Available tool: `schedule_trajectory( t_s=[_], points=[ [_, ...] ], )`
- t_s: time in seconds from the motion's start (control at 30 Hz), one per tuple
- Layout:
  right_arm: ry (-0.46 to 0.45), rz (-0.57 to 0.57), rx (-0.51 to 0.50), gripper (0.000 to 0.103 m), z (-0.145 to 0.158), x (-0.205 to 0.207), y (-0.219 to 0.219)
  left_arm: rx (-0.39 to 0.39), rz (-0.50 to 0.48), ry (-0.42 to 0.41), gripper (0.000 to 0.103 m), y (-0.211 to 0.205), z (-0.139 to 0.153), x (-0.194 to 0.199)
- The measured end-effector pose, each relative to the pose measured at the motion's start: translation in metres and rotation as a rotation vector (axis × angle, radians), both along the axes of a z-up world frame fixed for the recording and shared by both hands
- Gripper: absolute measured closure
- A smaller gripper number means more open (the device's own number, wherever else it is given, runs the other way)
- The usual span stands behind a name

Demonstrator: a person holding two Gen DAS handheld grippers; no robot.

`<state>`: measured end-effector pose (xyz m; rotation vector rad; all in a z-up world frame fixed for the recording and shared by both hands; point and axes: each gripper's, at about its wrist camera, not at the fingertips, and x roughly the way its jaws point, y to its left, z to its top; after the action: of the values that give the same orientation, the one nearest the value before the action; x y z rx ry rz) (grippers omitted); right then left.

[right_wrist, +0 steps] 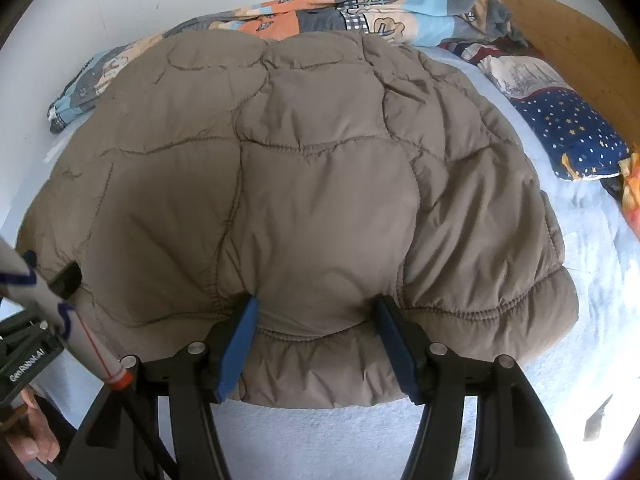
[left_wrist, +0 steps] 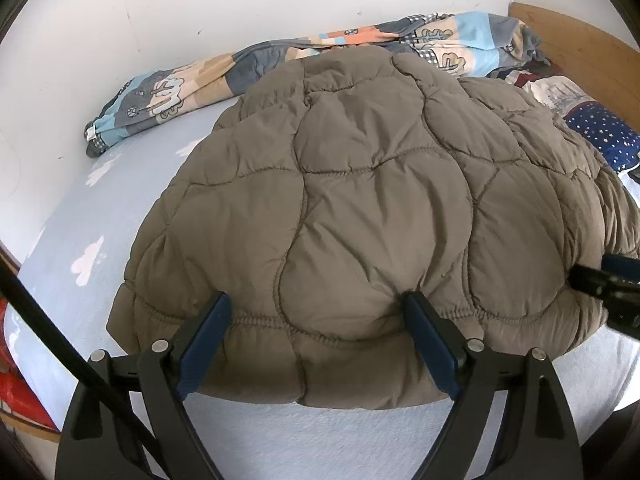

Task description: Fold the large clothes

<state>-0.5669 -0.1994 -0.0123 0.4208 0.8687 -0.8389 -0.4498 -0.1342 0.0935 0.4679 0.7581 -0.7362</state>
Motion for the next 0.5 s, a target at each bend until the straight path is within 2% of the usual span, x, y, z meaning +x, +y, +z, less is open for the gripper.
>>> schedule_trajectory(
  t_s=[0.1, 0.27, 0.37, 0.43, 0.5],
  points=[
    [-0.062, -0.003, 0.004, 0.037, 0.011, -0.01, 0.0, -0.009, 0.001, 0.005, 0.016, 0.002, 0.003, 0.001],
    [-0.152, -0.052, -0.083, 0.037, 0.042, -0.032, 0.003, -0.043, 0.012, 0.014, 0.016, 0.009, 0.014, -0.001],
    [-0.193, -0.075, -0.157, 0.037, 0.064, -0.041, 0.016, -0.09, 0.011, -0.015, 0.016, 0.02, 0.034, -0.011],
    [-0.216, -0.084, -0.239, 0.037, 0.086, -0.048, 0.04, -0.133, 0.009, -0.049, 0.016, 0.031, 0.055, -0.022],
    [-0.268, -0.079, -0.262, 0.036, 0.102, -0.058, 0.065, -0.189, 0.001, -0.064, 0.016, 0.046, 0.077, -0.035]
  ],
)
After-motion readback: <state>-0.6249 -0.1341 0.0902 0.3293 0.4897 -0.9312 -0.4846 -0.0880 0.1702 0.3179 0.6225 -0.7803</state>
